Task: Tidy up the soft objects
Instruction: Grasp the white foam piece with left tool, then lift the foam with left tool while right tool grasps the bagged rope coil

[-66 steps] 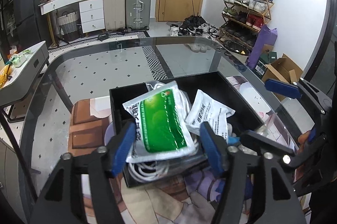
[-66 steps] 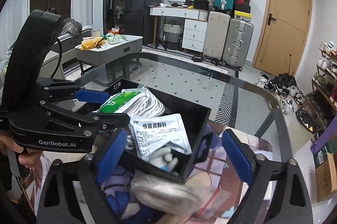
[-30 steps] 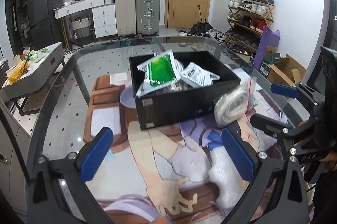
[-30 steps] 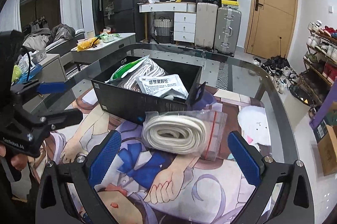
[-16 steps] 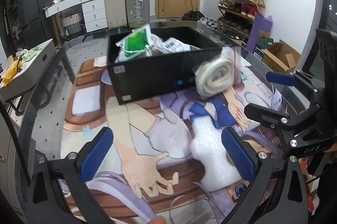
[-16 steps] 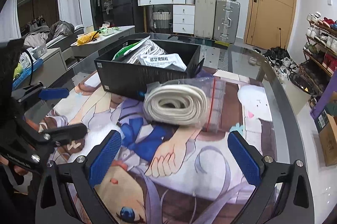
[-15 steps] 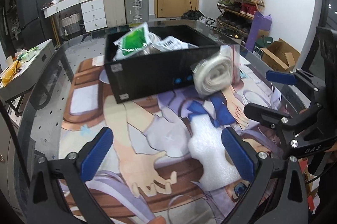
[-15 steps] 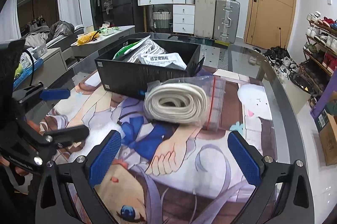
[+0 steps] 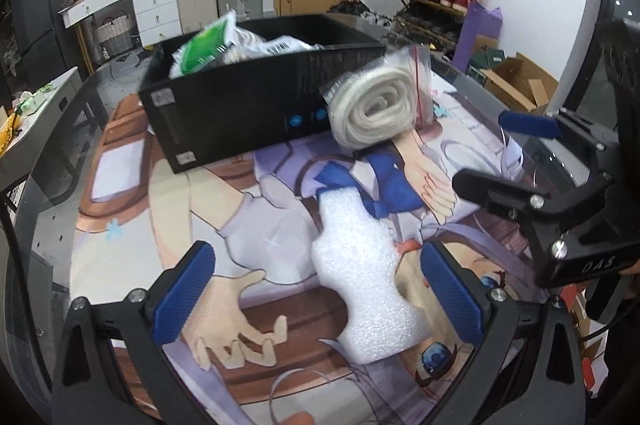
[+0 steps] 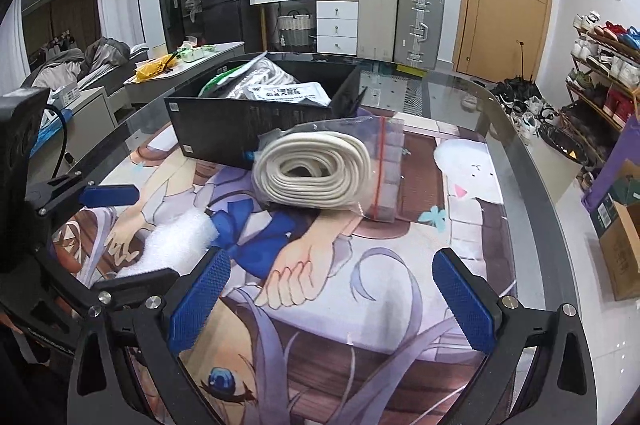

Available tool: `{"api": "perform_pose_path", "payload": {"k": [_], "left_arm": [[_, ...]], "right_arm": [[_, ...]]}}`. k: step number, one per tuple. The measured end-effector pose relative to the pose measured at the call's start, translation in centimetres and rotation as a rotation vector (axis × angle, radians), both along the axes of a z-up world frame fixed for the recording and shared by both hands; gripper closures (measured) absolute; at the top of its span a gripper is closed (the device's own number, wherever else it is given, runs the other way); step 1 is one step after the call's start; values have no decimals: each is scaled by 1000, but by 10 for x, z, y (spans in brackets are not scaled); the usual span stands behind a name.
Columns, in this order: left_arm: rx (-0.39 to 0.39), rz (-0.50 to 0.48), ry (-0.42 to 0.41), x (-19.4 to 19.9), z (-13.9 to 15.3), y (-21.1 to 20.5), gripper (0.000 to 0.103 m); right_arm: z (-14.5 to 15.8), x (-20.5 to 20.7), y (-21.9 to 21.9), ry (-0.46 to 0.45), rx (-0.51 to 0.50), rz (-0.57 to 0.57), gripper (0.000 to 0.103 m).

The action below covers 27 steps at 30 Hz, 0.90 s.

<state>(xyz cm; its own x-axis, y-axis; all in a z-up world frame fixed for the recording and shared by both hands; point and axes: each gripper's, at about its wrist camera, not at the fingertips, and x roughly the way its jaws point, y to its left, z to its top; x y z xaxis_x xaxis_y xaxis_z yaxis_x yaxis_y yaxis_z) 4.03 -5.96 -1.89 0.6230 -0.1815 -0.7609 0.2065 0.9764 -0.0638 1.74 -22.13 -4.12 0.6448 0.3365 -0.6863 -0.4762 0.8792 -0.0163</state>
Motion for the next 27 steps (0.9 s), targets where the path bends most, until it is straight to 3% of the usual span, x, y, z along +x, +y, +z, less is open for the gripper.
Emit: {"api": "perform_pose_path", "payload": {"k": [4, 11, 15, 21, 27], "left_arm": [[10, -30, 37, 2, -9, -5, 1], [30, -56, 21, -2, -9, -9, 5], [42, -57, -6, -6, -8, -9, 21], [36, -54, -29, -8, -3, 0, 68], [-17, -9, -28, -5, -1, 20, 68]], "right_arm": [[-1, 2, -4, 3, 1, -12, 1], [-3, 3, -5, 7, 2, -15, 1], [-3, 3, -5, 4, -3, -13, 1], [-2, 3, -2, 0, -7, -10, 1], [-3, 4, 1, 3, -12, -3, 1]]}}
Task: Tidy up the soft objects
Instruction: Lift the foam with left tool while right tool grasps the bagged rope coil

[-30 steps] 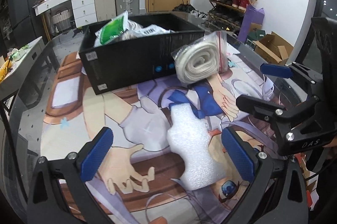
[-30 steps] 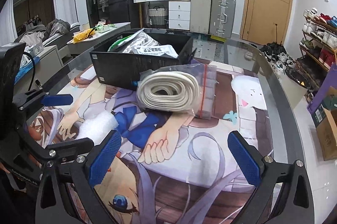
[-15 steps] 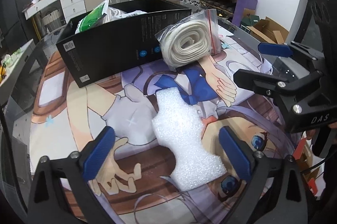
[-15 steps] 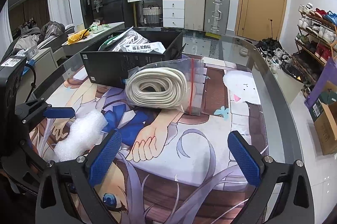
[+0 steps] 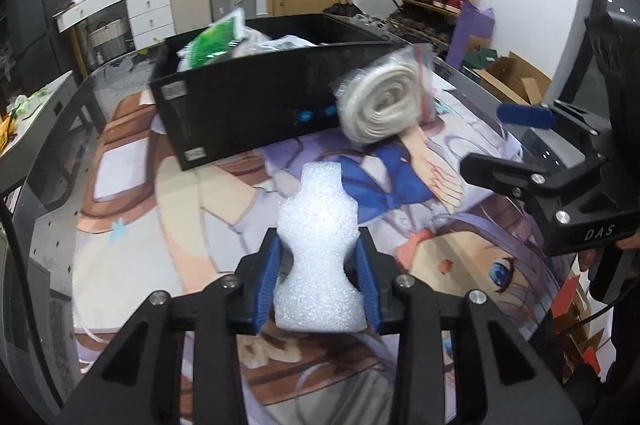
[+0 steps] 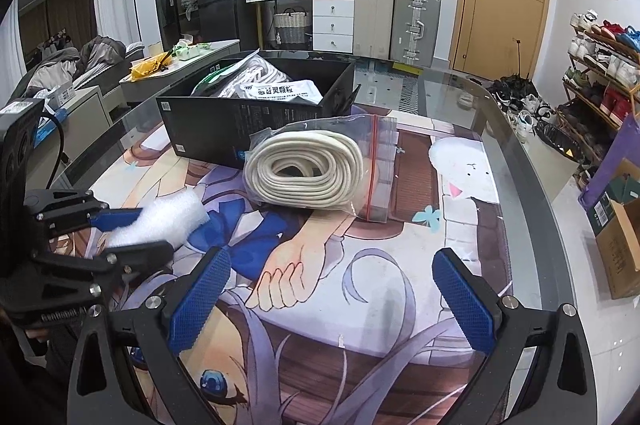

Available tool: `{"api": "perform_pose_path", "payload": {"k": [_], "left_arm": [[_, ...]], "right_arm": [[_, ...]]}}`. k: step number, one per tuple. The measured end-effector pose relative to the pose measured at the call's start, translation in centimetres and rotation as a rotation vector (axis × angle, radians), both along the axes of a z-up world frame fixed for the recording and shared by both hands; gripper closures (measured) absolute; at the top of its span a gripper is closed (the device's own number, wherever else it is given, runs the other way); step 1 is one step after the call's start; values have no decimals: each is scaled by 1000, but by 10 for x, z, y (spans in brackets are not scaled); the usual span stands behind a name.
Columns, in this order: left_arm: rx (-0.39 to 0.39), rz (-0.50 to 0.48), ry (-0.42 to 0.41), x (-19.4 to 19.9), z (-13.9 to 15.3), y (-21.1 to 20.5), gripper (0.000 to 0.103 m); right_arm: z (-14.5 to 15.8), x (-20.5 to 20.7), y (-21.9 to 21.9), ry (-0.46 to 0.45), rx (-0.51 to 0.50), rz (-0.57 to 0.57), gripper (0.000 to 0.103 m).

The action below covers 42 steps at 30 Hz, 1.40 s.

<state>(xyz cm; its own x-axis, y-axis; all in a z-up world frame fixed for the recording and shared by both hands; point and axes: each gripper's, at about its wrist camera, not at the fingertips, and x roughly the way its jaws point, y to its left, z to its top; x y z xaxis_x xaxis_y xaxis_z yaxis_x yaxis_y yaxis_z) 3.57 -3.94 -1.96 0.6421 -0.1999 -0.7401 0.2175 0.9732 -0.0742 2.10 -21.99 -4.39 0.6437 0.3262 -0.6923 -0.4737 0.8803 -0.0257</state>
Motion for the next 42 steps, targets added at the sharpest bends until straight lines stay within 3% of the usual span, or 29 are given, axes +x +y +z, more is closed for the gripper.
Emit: {"api": "perform_pose_path", "payload": {"k": [13, 22, 42], "left_arm": [[-44, 83, -27, 13, 9, 32, 68], [-53, 93, -18, 26, 11, 41, 68], [-62, 86, 24, 37, -1, 41, 68]], "right_arm": [[0, 38, 18, 64, 25, -18, 1], [-6, 67, 51, 86, -6, -16, 1], [-22, 93, 66, 138, -24, -18, 1]]}}
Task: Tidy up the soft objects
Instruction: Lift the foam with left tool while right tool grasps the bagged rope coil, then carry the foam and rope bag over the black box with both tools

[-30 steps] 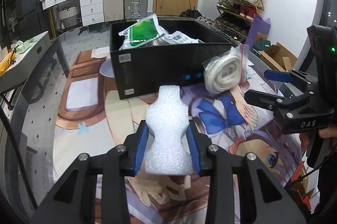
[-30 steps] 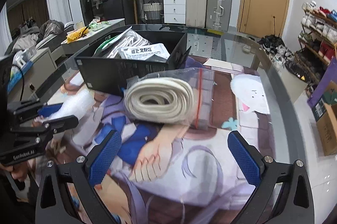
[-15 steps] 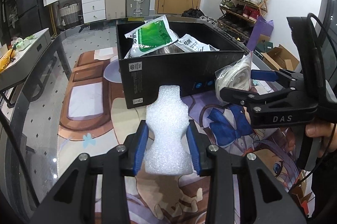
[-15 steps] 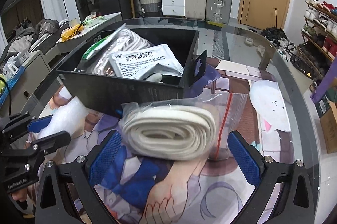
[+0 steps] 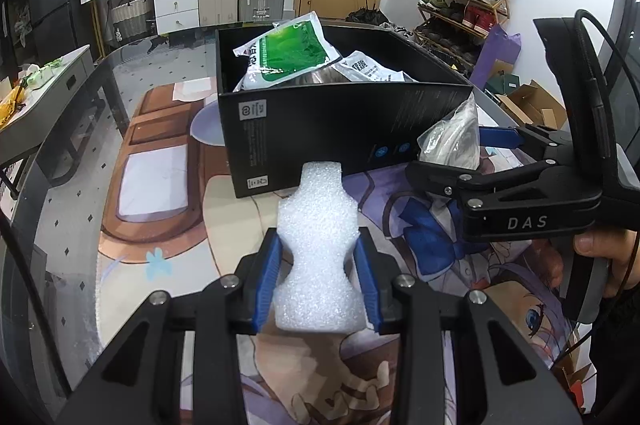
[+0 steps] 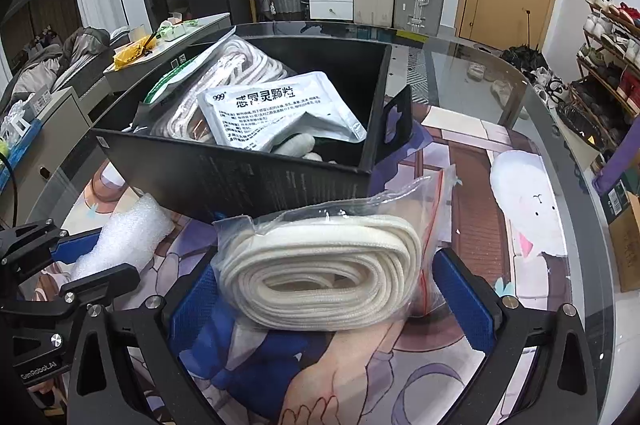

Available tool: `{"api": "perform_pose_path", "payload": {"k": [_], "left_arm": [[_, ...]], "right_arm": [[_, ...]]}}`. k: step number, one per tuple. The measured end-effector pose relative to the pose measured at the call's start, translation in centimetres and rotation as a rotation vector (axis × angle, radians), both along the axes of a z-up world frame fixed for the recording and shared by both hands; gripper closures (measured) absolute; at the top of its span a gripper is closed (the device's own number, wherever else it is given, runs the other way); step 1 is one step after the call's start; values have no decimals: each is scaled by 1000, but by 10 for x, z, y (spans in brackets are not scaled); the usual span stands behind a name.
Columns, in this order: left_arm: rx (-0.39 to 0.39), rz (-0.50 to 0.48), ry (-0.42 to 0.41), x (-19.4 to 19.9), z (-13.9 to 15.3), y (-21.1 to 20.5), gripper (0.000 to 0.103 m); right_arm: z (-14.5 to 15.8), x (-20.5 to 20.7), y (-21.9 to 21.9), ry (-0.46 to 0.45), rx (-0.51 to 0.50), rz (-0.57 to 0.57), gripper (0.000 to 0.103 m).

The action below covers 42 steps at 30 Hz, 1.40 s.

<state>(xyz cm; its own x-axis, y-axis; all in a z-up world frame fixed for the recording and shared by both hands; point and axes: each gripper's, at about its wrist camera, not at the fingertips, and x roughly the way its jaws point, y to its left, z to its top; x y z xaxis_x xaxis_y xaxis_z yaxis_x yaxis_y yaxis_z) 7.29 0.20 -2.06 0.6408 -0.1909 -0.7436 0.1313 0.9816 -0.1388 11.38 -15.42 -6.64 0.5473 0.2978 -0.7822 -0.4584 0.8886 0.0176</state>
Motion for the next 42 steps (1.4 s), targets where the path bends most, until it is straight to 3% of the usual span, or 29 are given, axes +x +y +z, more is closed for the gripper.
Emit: {"api": "perform_pose_path", "payload": {"k": [3, 5, 11, 21, 42], "left_arm": [[1, 3, -1, 0, -1, 0, 68], [0, 6, -2, -1, -1, 0, 68], [2, 16, -8, -3, -1, 2, 68], [3, 19, -44, -16, 12, 2, 68], [-15, 33, -187, -28, 69, 12, 68]], "right_arm": [[1, -1, -6, 3, 22, 1, 4], [1, -7, -8, 6, 32, 5, 15], [1, -21, -19, 6, 59, 6, 29], [12, -43, -27, -28, 94, 43, 31], [71, -85, -25, -171, 138, 150, 31]]}}
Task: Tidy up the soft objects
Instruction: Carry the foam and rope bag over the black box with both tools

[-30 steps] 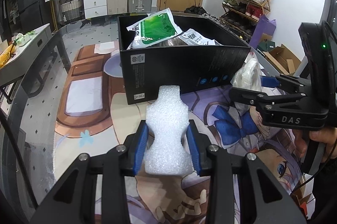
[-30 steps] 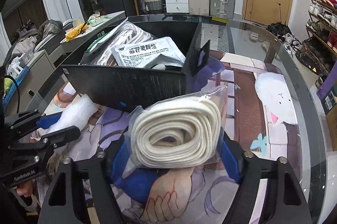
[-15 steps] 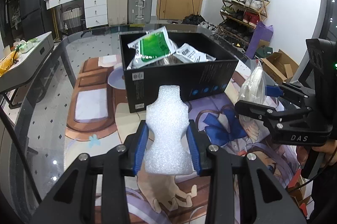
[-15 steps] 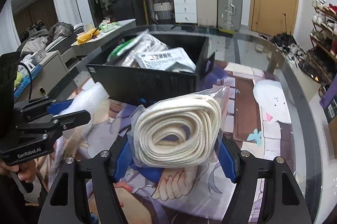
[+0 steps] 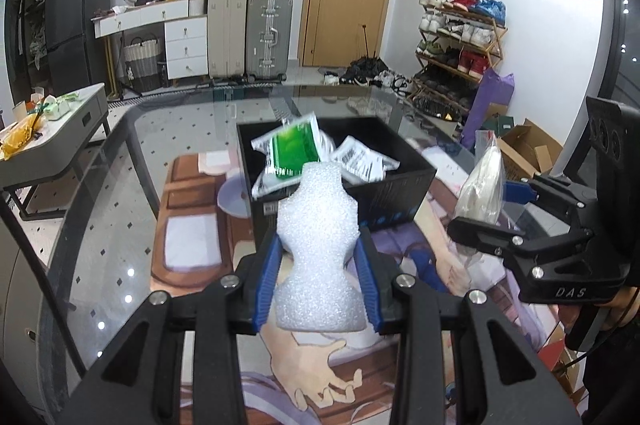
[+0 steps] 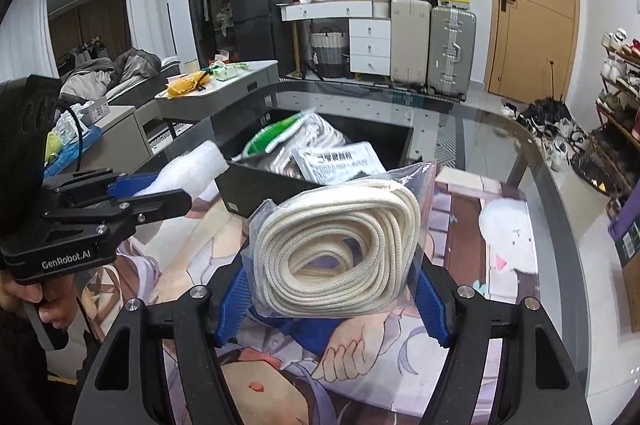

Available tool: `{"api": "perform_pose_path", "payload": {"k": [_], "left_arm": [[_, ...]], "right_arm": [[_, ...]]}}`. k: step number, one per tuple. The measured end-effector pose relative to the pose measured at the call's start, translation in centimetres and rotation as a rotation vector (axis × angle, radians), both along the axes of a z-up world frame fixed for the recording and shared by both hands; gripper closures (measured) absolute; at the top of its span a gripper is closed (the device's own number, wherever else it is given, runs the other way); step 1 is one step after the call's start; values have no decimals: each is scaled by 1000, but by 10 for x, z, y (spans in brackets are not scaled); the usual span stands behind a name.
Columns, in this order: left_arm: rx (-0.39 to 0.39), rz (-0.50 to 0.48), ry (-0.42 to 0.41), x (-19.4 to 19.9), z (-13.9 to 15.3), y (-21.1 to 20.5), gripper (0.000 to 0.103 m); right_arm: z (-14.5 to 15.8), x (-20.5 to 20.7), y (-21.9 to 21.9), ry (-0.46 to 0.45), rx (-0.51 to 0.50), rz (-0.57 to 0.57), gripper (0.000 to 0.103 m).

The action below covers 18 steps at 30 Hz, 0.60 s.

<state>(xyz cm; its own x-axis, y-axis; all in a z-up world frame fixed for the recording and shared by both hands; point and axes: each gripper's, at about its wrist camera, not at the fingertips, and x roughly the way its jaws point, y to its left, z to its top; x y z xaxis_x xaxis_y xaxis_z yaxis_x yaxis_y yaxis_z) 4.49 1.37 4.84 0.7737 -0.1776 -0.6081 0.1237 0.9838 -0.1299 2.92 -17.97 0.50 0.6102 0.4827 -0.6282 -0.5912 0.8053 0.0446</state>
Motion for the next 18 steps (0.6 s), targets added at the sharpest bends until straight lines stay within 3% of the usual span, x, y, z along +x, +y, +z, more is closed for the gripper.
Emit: {"api": "perform_pose_path", "payload": {"k": [18], "left_arm": [[-8, 5, -56, 44, 32, 0, 68]], "right_arm": [[29, 36, 22, -30, 3, 48, 31]]}}
